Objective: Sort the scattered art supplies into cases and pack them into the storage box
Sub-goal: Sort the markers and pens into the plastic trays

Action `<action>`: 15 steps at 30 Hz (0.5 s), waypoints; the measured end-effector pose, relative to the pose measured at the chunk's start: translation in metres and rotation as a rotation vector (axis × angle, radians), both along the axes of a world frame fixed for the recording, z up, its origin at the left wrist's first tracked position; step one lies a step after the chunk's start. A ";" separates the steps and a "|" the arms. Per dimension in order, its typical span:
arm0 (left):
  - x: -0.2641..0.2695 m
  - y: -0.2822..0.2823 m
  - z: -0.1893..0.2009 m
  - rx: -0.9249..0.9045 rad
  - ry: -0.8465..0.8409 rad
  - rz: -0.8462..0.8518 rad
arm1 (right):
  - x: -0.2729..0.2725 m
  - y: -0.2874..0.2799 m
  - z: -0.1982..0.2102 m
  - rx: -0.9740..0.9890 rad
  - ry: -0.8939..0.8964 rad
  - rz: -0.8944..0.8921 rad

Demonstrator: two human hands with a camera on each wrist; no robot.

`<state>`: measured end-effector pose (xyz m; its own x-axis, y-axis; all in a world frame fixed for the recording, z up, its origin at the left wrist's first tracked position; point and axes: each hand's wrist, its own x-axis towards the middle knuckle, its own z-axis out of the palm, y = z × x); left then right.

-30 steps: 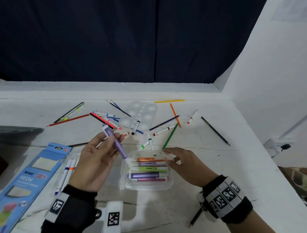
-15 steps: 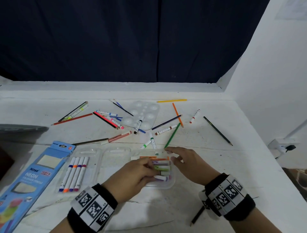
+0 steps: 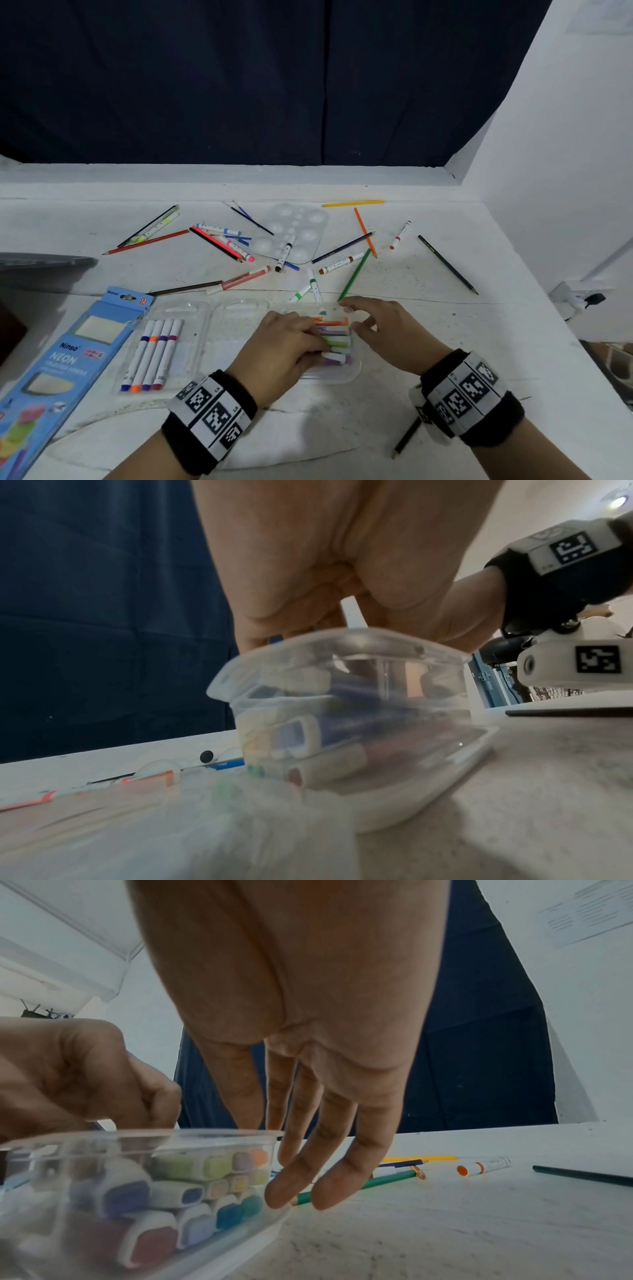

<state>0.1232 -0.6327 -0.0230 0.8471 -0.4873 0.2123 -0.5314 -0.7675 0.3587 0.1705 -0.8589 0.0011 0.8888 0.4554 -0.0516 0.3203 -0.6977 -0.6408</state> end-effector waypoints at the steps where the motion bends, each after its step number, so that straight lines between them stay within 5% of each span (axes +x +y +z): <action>1: 0.001 0.000 -0.001 -0.022 -0.008 0.018 | 0.000 0.000 0.000 -0.001 0.003 -0.001; 15: 0.005 -0.010 0.008 -0.005 -0.005 0.145 | -0.002 0.003 0.005 -0.032 -0.022 0.012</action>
<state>0.1283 -0.6425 -0.0149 0.9074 -0.3590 0.2186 -0.4170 -0.8343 0.3605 0.1685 -0.8563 0.0058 0.8846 0.4640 -0.0468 0.3423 -0.7141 -0.6106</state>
